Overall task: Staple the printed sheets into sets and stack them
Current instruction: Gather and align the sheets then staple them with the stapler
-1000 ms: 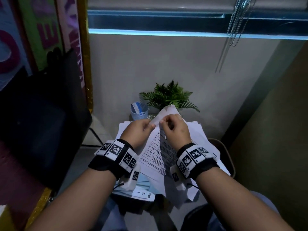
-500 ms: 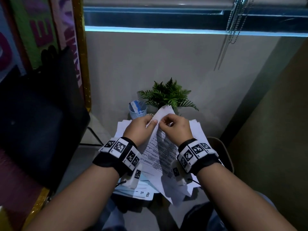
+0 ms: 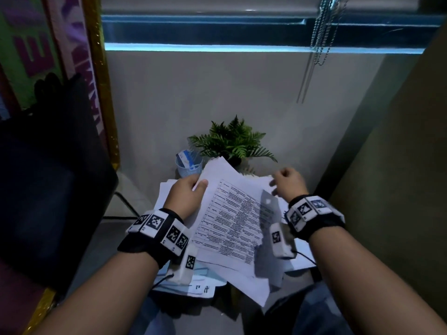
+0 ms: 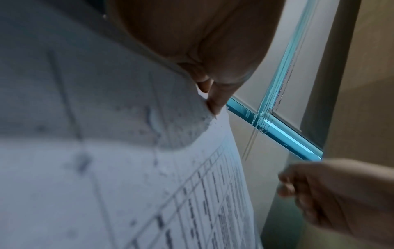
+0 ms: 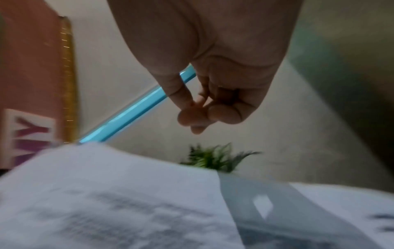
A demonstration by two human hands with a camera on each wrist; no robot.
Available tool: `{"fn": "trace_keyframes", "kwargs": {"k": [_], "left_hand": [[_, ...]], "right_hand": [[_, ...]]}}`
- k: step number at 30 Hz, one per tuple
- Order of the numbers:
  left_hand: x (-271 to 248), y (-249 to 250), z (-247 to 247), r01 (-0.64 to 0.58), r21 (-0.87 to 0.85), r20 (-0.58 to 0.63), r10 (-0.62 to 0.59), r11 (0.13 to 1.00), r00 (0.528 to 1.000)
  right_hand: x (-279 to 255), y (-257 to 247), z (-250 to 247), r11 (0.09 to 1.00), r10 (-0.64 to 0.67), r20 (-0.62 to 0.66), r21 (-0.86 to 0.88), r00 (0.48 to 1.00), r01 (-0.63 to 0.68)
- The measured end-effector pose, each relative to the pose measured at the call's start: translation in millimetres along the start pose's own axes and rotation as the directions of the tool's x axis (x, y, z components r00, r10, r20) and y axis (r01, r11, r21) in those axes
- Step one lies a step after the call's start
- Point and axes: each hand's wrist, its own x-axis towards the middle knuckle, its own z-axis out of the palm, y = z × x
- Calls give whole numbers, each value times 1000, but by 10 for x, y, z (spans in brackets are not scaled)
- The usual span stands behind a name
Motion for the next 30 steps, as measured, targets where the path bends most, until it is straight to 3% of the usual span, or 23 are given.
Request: {"fn": "trace_keyframes", "kwargs": {"k": [2, 6, 13, 18, 21, 23, 25, 30], "left_hand": [[34, -30, 28, 23, -52, -8, -23, 998, 1000], [88, -106, 63, 76, -173, -1, -77, 982, 997], [91, -166, 69, 140, -391, -14, -158, 910, 987], [9, -70, 43, 100, -381, -14, -114, 919, 993], [-52, -22, 50, 78, -411, -26, -97, 908, 995], [-83, -30, 51, 62, -427, -31, -83, 902, 996], [-109, -39, 56, 45, -439, -42, -70, 898, 997], [-175, 11, 78, 9, -464, -58, -40, 886, 998]], "right_hand": [[264, 157, -231, 995, 72, -118, -66, 990, -81], [605, 276, -673, 928, 63, -325, -330, 944, -176], [741, 299, -808, 929, 32, -285, -346, 958, -134], [270, 82, -343, 962, -157, -114, -242, 981, 126], [-168, -95, -37, 955, -261, 114, -117, 959, 274], [-476, -208, 145, 951, -278, 297, -50, 914, 306], [-746, -306, 305, 953, -274, 393, -14, 878, 303], [-1043, -358, 557, 956, -272, 396, 4, 877, 295]]}}
